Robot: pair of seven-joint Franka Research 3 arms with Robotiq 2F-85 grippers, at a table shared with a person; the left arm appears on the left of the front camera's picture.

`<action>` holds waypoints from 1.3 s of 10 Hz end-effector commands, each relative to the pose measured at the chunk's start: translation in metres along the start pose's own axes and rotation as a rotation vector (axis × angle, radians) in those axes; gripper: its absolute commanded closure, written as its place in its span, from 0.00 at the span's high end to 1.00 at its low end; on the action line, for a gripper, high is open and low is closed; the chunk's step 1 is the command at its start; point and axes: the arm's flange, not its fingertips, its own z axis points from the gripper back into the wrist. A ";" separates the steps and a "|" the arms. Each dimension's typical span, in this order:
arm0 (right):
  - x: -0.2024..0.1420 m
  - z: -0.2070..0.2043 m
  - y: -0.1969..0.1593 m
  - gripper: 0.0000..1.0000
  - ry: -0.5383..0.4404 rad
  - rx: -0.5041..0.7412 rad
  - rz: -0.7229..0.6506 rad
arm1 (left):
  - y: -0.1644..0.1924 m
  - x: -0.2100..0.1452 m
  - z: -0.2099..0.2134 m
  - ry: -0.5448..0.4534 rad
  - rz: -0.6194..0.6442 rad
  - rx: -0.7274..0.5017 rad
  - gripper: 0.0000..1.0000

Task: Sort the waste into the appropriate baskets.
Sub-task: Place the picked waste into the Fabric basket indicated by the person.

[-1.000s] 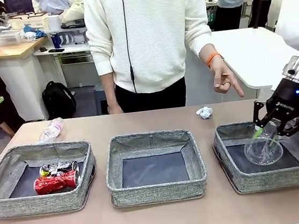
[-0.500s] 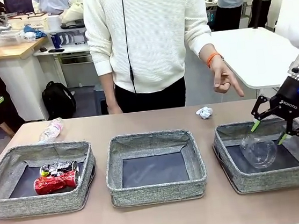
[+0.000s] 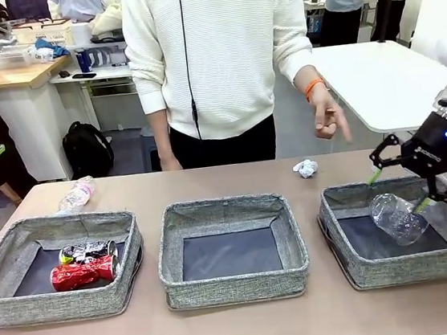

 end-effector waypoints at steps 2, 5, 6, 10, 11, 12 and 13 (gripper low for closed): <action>-0.026 0.019 0.020 1.00 0.082 0.524 0.179 | 0.000 0.000 0.000 0.004 -0.020 -0.022 1.00; -0.063 0.067 0.051 1.00 0.096 0.909 0.558 | 0.000 0.000 0.000 0.004 -0.020 -0.022 1.00; -0.070 0.075 0.053 1.00 0.230 1.100 0.881 | 0.000 0.000 0.000 0.004 -0.020 -0.022 1.00; -0.098 0.080 0.059 1.00 0.120 0.893 0.763 | 0.000 0.000 0.000 0.004 -0.020 -0.022 1.00; -0.098 0.080 0.059 1.00 0.120 0.893 0.763 | 0.000 0.000 0.000 0.004 -0.020 -0.022 1.00; -0.098 0.080 0.059 1.00 0.120 0.893 0.763 | 0.000 0.000 0.000 0.004 -0.020 -0.022 1.00; -0.098 0.080 0.059 1.00 0.120 0.893 0.763 | 0.000 0.000 0.000 0.004 -0.020 -0.022 1.00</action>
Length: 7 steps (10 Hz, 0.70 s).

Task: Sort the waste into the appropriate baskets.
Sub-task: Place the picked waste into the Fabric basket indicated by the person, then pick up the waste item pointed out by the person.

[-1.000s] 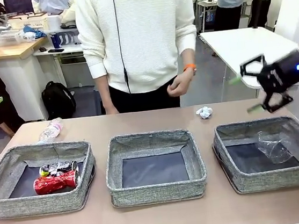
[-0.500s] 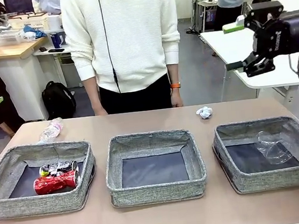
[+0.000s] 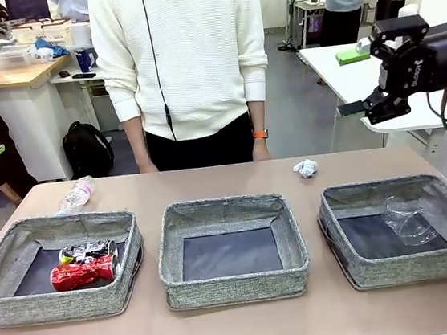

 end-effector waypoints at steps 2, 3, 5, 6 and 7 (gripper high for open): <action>0.000 -0.006 0.010 1.00 -0.031 0.006 -0.023 | 0.000 0.000 0.000 0.005 -0.020 -0.022 1.00; 0.000 -0.006 0.010 1.00 -0.031 0.006 -0.023 | 0.000 0.000 0.000 0.005 -0.020 -0.022 1.00; 0.000 -0.006 0.010 1.00 -0.031 0.006 -0.023 | 0.000 0.000 0.000 0.005 -0.020 -0.022 1.00; 0.000 -0.006 0.010 1.00 -0.031 0.006 -0.023 | 0.000 0.000 0.000 0.005 -0.020 -0.022 1.00; 0.000 -0.006 0.010 1.00 -0.031 0.006 -0.023 | 0.000 0.000 0.000 0.005 -0.020 -0.022 1.00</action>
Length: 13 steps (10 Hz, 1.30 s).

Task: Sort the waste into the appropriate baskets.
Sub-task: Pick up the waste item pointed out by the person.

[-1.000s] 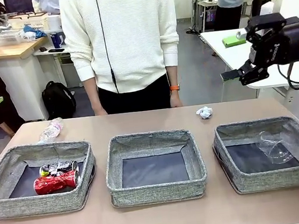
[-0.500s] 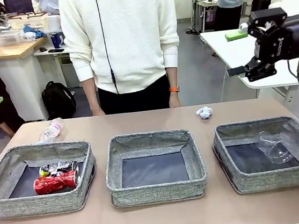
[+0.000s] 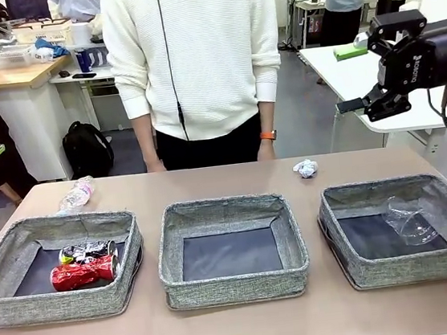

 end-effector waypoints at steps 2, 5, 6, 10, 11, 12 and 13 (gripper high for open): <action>0.002 -0.001 0.005 1.00 -0.026 0.009 -0.012 | 0.000 0.000 0.000 0.005 -0.020 -0.022 1.00; 0.002 -0.001 0.005 1.00 -0.026 0.009 -0.012 | 0.000 0.000 0.000 0.005 -0.020 -0.022 1.00; 0.002 -0.001 0.005 1.00 -0.026 0.009 -0.012 | 0.000 0.000 0.000 0.005 -0.020 -0.022 1.00; 0.002 -0.001 0.005 1.00 -0.026 0.009 -0.012 | 0.000 0.000 0.000 0.005 -0.020 -0.022 1.00; 0.002 -0.001 0.005 1.00 -0.026 0.009 -0.012 | 0.000 0.000 0.000 0.005 -0.020 -0.022 1.00; 0.002 -0.001 0.005 1.00 -0.026 0.009 -0.012 | 0.000 0.000 0.000 0.005 -0.020 -0.022 1.00; 0.002 -0.001 0.005 1.00 -0.026 0.009 -0.012 | 0.000 0.000 0.000 0.005 -0.020 -0.022 1.00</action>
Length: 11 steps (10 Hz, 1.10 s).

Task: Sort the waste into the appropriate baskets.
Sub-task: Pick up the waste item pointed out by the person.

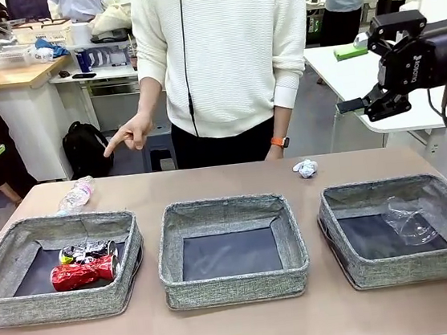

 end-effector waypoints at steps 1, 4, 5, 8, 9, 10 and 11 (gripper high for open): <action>0.002 -0.002 0.005 1.00 -0.024 0.010 -0.012 | 0.000 0.000 0.000 0.005 -0.020 -0.022 1.00; 0.002 -0.002 0.005 1.00 -0.024 0.010 -0.012 | 0.000 0.000 0.000 0.005 -0.020 -0.022 1.00; 0.002 -0.002 0.005 1.00 -0.024 0.010 -0.012 | 0.000 0.000 0.000 0.005 -0.020 -0.022 1.00; 0.002 -0.002 0.005 1.00 -0.024 0.010 -0.012 | 0.015 0.015 -0.005 -0.029 -0.332 0.500 1.00; 0.002 -0.002 0.005 1.00 -0.024 0.010 -0.012 | 0.028 0.031 -0.008 -0.102 -0.419 0.801 1.00; 0.002 -0.002 0.005 1.00 -0.024 0.010 -0.012 | 0.046 0.050 -0.009 -0.160 -0.478 1.205 1.00; 0.002 -0.002 0.005 1.00 -0.024 0.010 -0.012 | 0.059 0.066 -0.009 -0.301 -0.509 1.555 1.00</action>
